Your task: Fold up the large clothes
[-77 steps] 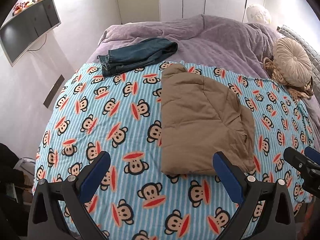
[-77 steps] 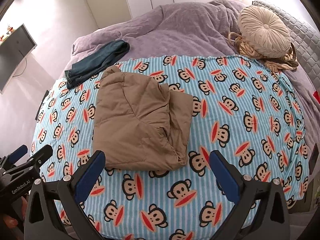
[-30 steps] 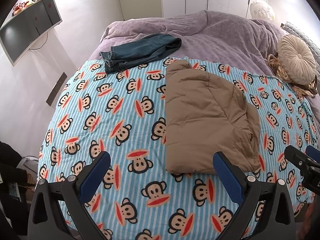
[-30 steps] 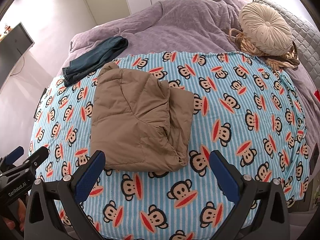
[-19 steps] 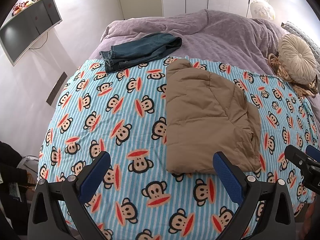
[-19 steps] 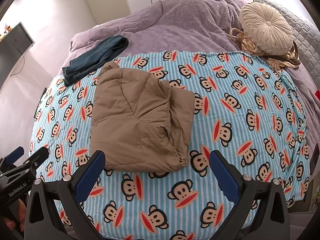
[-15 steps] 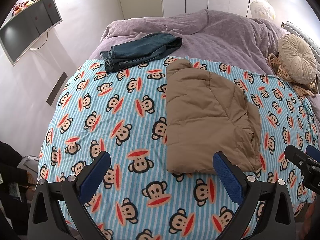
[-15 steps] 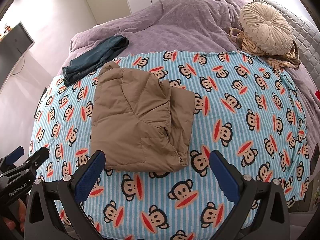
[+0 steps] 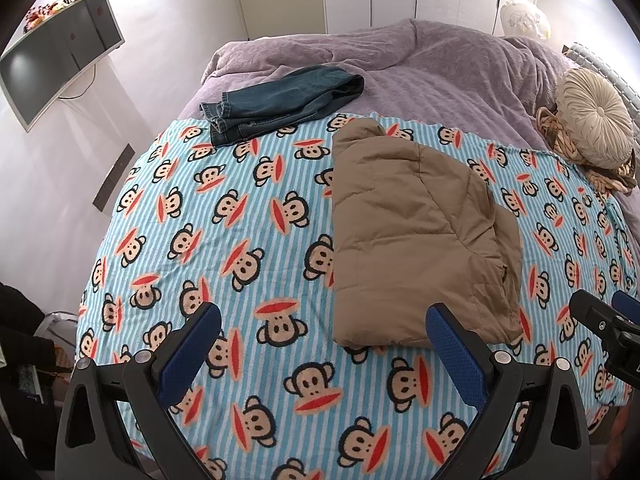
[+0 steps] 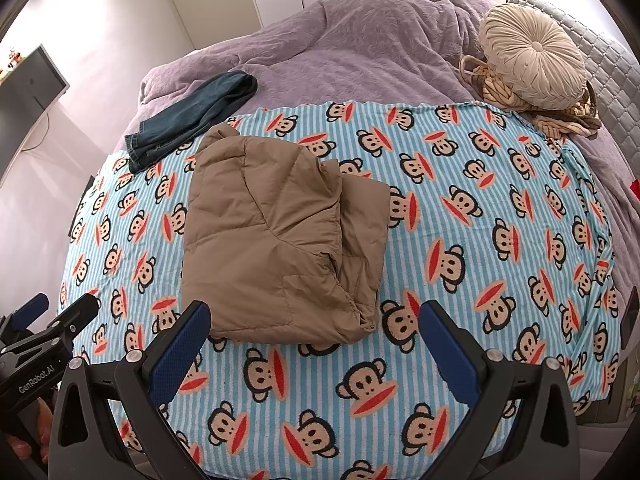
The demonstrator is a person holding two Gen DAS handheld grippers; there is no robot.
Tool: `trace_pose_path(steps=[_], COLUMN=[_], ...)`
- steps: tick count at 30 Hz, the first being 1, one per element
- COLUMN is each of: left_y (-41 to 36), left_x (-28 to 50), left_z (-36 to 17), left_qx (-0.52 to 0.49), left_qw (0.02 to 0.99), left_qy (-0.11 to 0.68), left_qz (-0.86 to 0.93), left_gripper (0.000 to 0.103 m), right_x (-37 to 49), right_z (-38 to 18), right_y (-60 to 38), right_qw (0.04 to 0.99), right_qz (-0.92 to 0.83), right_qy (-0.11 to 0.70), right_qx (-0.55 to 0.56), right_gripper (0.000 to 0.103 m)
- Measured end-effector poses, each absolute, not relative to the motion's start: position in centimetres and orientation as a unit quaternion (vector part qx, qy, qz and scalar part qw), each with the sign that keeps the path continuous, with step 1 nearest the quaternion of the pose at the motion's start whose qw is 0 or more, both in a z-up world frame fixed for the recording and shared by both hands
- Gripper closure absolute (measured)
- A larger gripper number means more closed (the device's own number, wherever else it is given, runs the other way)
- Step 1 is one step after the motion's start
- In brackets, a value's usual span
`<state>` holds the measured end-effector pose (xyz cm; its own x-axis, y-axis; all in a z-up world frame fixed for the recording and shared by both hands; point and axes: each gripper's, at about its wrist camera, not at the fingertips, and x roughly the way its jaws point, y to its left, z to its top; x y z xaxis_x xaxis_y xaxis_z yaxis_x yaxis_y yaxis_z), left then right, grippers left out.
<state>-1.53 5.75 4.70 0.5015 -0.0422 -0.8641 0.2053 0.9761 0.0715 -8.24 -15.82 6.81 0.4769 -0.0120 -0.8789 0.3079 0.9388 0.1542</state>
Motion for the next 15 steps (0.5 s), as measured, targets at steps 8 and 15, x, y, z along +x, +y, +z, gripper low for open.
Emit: trace_pose_path(steps=[8, 15], left_y=[5.76, 5.69], left_x=[-1.61, -1.59], left_z=[4.62, 4.61], left_qx=[0.084, 0.086], left_qw=[0.863, 0.863], left_qy=[0.493, 0.493], left_qz=[-0.072, -0.071], left_gripper=[0.000, 0.000], right_x=[-8.15, -8.23], right_z=[6.84, 6.75], right_y=[-15.93, -15.87], right_qw=[0.847, 0.847], right_qz=[-0.093, -0.093], right_qy=[0.503, 0.503], right_qx=[0.145, 0.145], right_gripper=[0.000, 0.000])
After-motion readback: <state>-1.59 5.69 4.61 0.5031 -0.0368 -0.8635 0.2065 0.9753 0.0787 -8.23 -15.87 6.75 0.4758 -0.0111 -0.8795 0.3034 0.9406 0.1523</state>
